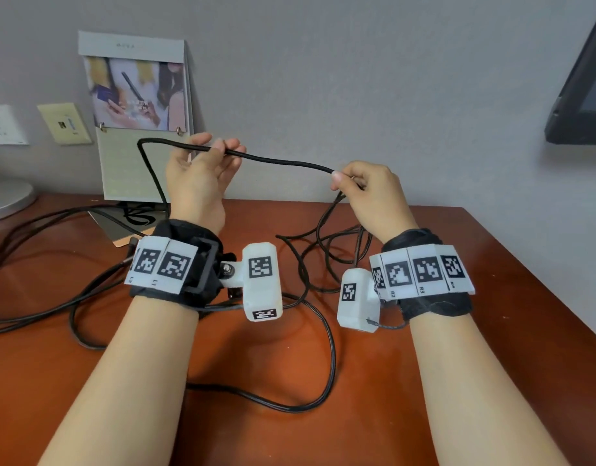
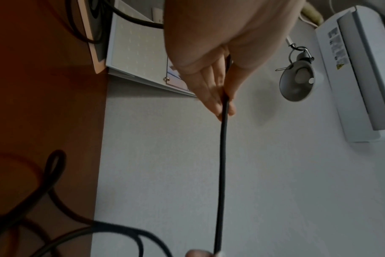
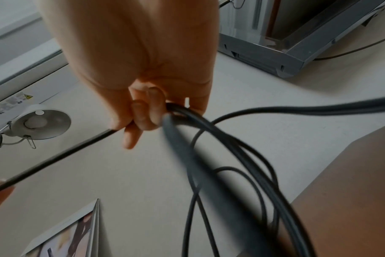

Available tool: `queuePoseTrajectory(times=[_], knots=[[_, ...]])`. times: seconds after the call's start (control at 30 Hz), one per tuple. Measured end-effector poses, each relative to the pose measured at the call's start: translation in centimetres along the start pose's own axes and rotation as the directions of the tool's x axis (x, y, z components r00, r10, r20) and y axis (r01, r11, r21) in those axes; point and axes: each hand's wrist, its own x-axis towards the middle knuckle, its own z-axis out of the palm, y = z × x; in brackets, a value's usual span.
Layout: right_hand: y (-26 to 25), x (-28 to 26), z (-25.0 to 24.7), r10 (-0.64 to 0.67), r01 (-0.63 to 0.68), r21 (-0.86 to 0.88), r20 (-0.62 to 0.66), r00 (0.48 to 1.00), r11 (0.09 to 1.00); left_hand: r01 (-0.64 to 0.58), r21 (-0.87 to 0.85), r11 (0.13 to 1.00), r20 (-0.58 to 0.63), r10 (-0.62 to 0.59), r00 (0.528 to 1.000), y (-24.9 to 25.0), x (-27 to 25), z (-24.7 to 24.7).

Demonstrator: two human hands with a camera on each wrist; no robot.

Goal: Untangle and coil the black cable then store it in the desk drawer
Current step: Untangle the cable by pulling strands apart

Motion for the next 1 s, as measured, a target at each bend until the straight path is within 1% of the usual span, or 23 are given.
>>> queuePoseTrajectory(times=[0.07,0.13,0.23,0.3,0.37,0.43,0.57,0.63,0.73,0.8,0.9,1.0], knots=[[0.0,0.0,0.0,-0.002,0.001,-0.023,-0.021,1.000,1.000,0.014,-0.016,1.000,0.006,-0.014,1.000,-0.1,-0.1,0.1],[-0.1,0.0,0.0,-0.005,0.004,-0.024,-0.055,0.998,1.000,0.044,-0.018,0.999,0.047,-0.043,0.998,-0.3,-0.4,0.5],[-0.3,0.0,-0.1,-0.026,0.025,-0.014,-0.059,0.998,1.000,0.113,0.041,0.993,0.127,-0.118,0.985,-1.1,-1.1,1.4],[-0.3,0.0,-0.2,-0.026,0.026,-0.018,-0.040,0.999,0.999,0.129,0.097,0.987,0.141,-0.142,0.980,-1.7,-1.4,1.9],[-0.3,-0.1,-0.2,-0.024,0.023,-0.023,-0.021,0.999,0.999,0.110,0.128,0.986,0.118,-0.125,0.985,-1.7,-1.4,1.9],[-0.3,-0.1,-0.2,-0.023,0.023,-0.011,-0.013,1.000,1.000,0.089,0.126,0.988,0.068,-0.098,0.993,-1.3,-0.9,1.4],[0.1,0.1,-0.3,-0.025,0.026,0.008,-0.065,0.998,1.000,0.060,0.067,0.996,-0.056,-0.056,0.997,0.0,0.4,-0.5],[0.0,0.0,-0.1,-0.054,0.053,-0.016,-0.065,0.996,0.998,0.059,0.026,0.998,-0.078,-0.056,0.995,0.3,0.5,-0.8],[-0.1,0.1,0.1,-0.064,0.062,-0.029,-0.067,0.996,0.998,0.076,0.007,0.997,-0.025,-0.076,0.997,0.3,0.2,-0.4],[-0.2,0.1,0.0,-0.070,0.068,-0.036,-0.060,0.996,0.997,0.083,0.042,0.996,0.022,-0.084,0.996,-0.2,-0.2,0.2],[-0.7,-0.2,0.1,-0.102,0.101,-0.041,-0.007,0.995,0.994,0.098,0.110,0.989,0.056,-0.105,0.993,-1.3,-0.9,1.0],[-1.3,-0.5,0.3,-0.137,0.139,-0.064,0.042,0.990,0.988,0.147,0.121,0.982,0.079,-0.158,0.984,-1.6,-1.3,1.6]])
